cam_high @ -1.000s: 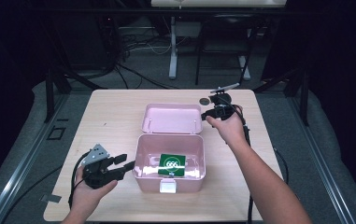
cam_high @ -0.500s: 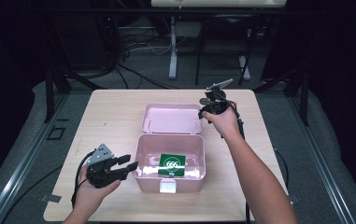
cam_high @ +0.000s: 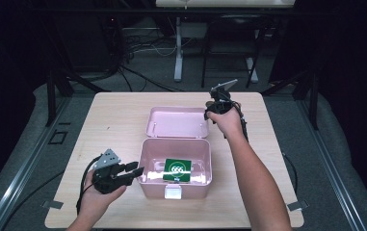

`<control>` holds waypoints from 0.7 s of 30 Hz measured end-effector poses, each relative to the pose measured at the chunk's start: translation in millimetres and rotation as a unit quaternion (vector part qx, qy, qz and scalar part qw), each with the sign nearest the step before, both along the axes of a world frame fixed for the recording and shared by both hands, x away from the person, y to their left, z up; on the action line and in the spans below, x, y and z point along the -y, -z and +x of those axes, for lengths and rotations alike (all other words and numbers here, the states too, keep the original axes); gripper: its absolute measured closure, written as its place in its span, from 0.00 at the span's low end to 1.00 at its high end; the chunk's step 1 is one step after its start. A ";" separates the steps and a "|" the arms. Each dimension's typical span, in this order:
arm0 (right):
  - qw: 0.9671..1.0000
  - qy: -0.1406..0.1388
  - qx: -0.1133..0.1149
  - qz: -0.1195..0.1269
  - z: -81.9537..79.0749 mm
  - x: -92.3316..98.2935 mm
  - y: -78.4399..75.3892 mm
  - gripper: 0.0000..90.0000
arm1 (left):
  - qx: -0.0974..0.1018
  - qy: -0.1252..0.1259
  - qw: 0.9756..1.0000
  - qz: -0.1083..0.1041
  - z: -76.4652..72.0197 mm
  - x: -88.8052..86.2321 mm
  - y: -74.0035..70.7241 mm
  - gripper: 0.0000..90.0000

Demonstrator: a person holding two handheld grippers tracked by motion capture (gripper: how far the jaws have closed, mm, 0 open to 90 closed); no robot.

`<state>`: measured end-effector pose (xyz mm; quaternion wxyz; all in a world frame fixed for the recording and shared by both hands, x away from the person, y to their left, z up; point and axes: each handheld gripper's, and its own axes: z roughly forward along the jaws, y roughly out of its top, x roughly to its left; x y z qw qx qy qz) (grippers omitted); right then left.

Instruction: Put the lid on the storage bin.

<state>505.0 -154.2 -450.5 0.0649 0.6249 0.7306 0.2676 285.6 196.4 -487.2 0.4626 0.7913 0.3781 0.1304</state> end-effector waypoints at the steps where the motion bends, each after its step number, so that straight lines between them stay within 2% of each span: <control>1: 1.000 0.003 -0.003 0.000 1.4 -0.2 1.5 0.78 | 0.000 0.000 1.000 0.000 0.0 0.0 0.0 0.73; 8: 1.000 0.017 -0.007 0.012 8.9 -1.8 8.5 0.82 | 0.000 -0.003 1.000 -0.001 0.2 0.1 0.3 0.74; 18: 0.999 0.027 -0.015 -0.011 14.6 -10.8 19.4 0.91 | -0.002 -0.003 1.000 -0.001 0.3 0.0 0.0 0.74; 21: 0.999 0.030 -0.013 -0.009 14.6 -10.6 19.2 0.91 | -0.002 -0.003 1.000 -0.001 0.3 0.1 0.0 0.75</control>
